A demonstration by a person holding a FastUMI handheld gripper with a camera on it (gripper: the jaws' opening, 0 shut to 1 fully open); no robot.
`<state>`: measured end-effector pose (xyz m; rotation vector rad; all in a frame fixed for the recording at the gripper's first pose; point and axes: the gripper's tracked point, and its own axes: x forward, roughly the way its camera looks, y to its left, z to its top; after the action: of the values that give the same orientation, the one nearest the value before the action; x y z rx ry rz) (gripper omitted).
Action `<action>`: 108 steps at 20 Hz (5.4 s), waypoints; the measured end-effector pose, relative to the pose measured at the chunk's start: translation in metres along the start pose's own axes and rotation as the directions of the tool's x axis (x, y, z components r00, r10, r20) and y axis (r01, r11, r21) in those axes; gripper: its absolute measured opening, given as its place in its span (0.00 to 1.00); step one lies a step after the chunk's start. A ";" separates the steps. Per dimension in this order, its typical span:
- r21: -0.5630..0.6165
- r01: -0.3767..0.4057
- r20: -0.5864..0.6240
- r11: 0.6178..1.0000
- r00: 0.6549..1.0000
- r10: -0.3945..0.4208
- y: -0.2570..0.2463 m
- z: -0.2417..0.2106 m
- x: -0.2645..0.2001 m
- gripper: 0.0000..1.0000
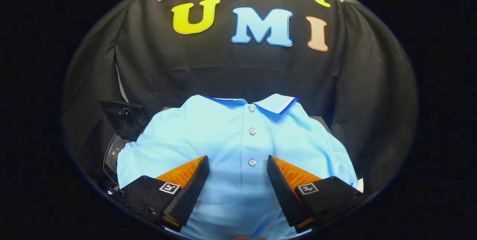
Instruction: Put the clothes into the washing machine and then close the washing machine lid.
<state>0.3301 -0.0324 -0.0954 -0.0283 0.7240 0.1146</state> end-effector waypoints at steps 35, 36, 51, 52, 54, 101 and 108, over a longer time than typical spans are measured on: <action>0.199 -0.218 0.205 0.956 0.963 0.177 0.031 0.066 -0.057 0.01; 0.195 -0.230 0.232 0.953 0.955 0.183 0.035 0.076 -0.067 0.01; 0.059 -0.327 0.436 0.943 0.858 0.270 0.119 0.160 -0.168 0.02; 0.048 -0.337 0.433 0.940 0.856 0.284 0.128 0.159 -0.170 0.01; 0.028 -0.358 0.433 0.933 0.846 0.312 0.148 0.160 -0.175 0.01; 0.021 -0.299 0.053 0.954 0.953 0.298 0.435 -0.037 0.052 0.01; 0.057 -0.244 -0.020 0.968 0.969 0.246 0.431 -0.062 0.088 0.01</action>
<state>0.3050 0.3997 -0.1945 0.1123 0.7555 0.3315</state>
